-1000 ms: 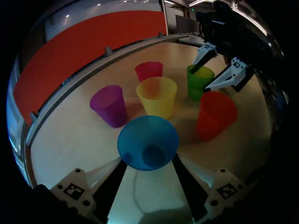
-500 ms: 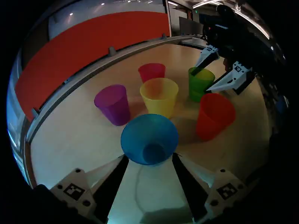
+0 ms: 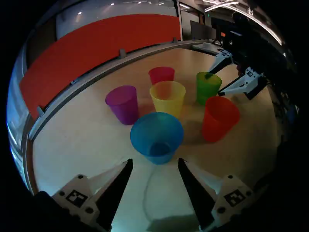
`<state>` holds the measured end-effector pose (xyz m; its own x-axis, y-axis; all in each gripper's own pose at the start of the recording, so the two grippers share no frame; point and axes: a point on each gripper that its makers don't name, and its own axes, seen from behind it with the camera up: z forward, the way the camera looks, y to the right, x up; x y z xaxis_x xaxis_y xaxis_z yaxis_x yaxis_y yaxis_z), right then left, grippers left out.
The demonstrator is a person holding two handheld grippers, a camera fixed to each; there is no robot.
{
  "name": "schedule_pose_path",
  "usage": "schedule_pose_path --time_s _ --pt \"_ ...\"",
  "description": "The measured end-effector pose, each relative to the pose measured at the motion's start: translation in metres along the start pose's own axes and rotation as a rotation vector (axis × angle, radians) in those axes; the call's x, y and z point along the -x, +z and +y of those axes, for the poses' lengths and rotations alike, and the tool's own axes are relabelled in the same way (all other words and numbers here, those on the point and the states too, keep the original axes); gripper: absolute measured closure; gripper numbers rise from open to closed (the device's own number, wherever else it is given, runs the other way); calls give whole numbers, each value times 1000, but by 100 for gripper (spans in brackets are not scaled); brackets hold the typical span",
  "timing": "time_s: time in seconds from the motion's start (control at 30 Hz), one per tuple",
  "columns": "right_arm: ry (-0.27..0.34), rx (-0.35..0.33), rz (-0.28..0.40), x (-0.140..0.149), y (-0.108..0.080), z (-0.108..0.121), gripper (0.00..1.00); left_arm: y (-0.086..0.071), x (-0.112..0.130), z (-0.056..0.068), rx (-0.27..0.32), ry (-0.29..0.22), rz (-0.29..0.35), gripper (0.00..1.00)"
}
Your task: Pour water
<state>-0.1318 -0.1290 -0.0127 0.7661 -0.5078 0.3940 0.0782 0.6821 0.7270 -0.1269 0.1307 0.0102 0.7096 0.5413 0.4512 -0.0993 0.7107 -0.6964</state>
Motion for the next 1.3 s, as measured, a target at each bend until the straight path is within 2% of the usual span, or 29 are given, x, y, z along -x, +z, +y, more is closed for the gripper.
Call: schedule_pose_path --time_s 0.3,0.6,0.8,1.0,1.3 --pt "24 46 5 11 -25 2 0 -22 6 -10 -53 -66 35 14" --pt "68 114 44 10 -52 12 0 -46 6 -19 -121 -126 101 14" --pt "107 182 103 -1 -69 20 0 -61 0 -28 -180 -186 176 14" --pt "136 260 163 -7 -82 25 0 -73 -1 -40 -266 -224 240 14" --pt "213 413 307 -28 -102 47 0 -102 -11 -62 -412 -309 391 14"
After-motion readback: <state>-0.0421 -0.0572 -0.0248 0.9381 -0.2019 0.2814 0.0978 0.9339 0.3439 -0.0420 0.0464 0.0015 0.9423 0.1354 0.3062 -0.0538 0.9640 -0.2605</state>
